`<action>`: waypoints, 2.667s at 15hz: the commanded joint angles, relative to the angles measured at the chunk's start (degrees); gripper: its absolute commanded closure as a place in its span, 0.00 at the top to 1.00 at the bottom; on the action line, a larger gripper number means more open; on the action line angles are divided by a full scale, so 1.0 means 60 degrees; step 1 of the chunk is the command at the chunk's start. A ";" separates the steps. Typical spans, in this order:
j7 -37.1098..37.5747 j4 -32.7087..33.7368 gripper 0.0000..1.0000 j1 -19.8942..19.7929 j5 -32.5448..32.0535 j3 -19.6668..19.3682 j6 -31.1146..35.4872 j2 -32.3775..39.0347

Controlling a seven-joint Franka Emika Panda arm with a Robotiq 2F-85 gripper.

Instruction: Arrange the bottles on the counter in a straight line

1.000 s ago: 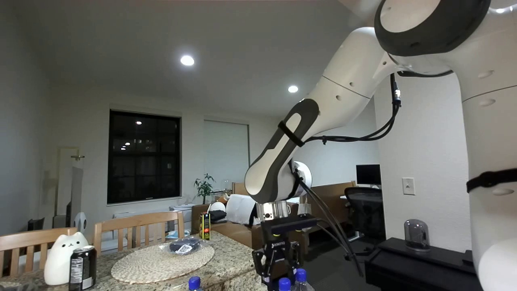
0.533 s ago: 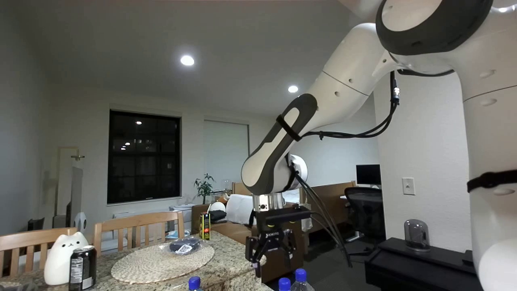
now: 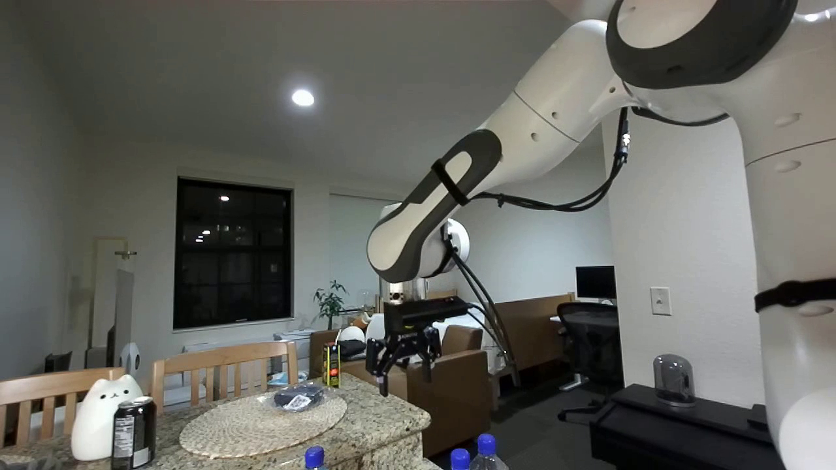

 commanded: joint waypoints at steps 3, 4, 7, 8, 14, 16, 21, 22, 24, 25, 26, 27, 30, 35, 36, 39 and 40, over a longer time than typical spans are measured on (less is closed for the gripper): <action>-0.0412 0.1597 1.00 0.0364 -0.0295 0.0270 0.0077 0.1205; -0.0515 0.1843 1.00 0.0435 -0.0215 0.0301 0.0131 0.1470; -0.0728 0.2479 1.00 0.0621 -0.0118 0.0368 0.0252 0.2256; -0.0826 0.2656 1.00 0.0673 -0.0052 0.0391 0.0271 0.2518; -0.1252 0.3133 1.00 0.1002 0.0503 0.0793 0.0248 0.3606; -0.1263 0.3129 1.00 0.1116 0.0573 0.0920 0.0241 0.3721; -0.0795 0.2806 1.00 0.1449 0.0388 0.0852 -0.0085 0.3554; -0.0744 0.2750 1.00 0.1484 0.0347 0.0821 -0.0220 0.3498; -0.0689 0.2659 0.73 0.1484 0.0369 0.0801 -0.0461 0.3434; -0.0695 0.2632 0.71 0.1475 0.0395 0.0805 -0.0595 0.3419; -0.0699 0.2615 0.68 0.1474 0.0392 0.0799 -0.0676 0.3411; -0.0713 0.2588 0.61 0.1466 0.0399 0.0796 -0.0691 0.3406; -0.0758 0.2529 0.41 0.1456 0.0351 0.0770 -0.0529 0.3449; -0.0692 0.2591 0.09 0.1513 0.0156 0.0677 -0.0512 0.3533; -0.0693 0.2629 0.15 0.1525 0.0103 0.0663 -0.0551 0.3532; -0.0709 0.2714 0.45 0.1541 0.0051 0.0661 -0.0573 0.3570; -0.0726 0.2736 0.51 0.1543 0.0050 0.0667 -0.0582 0.3587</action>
